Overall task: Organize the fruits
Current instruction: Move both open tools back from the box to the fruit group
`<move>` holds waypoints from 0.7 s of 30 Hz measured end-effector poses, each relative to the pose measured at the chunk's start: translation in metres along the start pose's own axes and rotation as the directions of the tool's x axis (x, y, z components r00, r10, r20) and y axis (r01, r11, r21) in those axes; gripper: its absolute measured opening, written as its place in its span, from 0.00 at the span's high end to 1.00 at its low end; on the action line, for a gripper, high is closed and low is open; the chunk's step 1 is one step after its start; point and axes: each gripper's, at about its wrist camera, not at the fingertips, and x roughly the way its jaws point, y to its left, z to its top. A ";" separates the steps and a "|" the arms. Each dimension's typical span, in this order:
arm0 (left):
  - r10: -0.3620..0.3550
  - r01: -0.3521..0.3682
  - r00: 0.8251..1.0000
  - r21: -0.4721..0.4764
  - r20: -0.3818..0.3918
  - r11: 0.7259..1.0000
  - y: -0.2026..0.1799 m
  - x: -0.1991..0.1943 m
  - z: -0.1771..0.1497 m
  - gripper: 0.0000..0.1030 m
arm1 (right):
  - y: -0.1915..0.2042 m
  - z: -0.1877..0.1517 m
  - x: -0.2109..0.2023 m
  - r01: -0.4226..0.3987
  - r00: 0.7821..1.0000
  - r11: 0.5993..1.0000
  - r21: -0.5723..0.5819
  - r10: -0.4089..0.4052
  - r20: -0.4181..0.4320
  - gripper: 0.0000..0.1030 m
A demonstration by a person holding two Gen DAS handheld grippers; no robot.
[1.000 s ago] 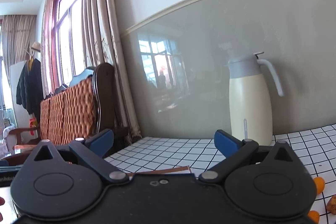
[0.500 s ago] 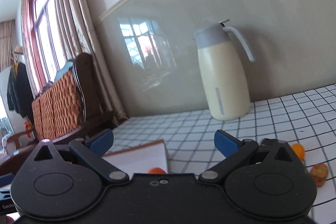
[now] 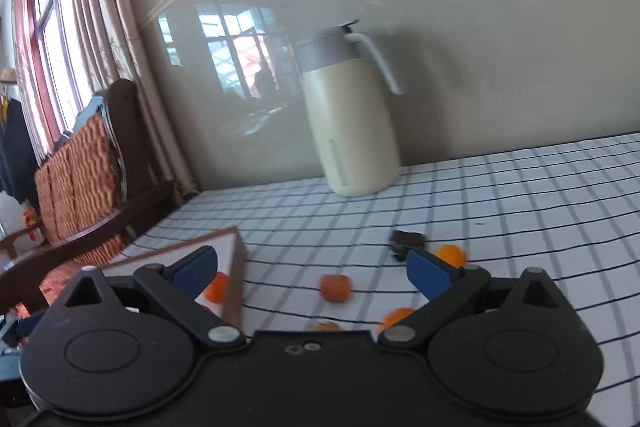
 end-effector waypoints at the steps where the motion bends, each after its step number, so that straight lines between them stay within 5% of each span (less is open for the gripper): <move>1: -0.017 0.017 1.000 0.003 -0.003 1.000 -0.006 0.000 0.000 0.00 | -0.004 -0.001 -0.003 0.012 1.000 1.000 -0.003 -0.012 0.000 0.09; 6: -0.079 0.079 0.997 0.037 -0.002 0.996 -0.039 0.001 0.001 0.00 | -0.025 -0.005 -0.016 0.077 0.997 0.997 0.011 -0.078 0.008 0.13; 21: -0.203 0.205 0.978 0.067 -0.039 0.977 -0.099 0.016 -0.002 0.00 | -0.062 -0.014 -0.021 0.165 0.986 0.986 0.031 -0.164 -0.033 0.52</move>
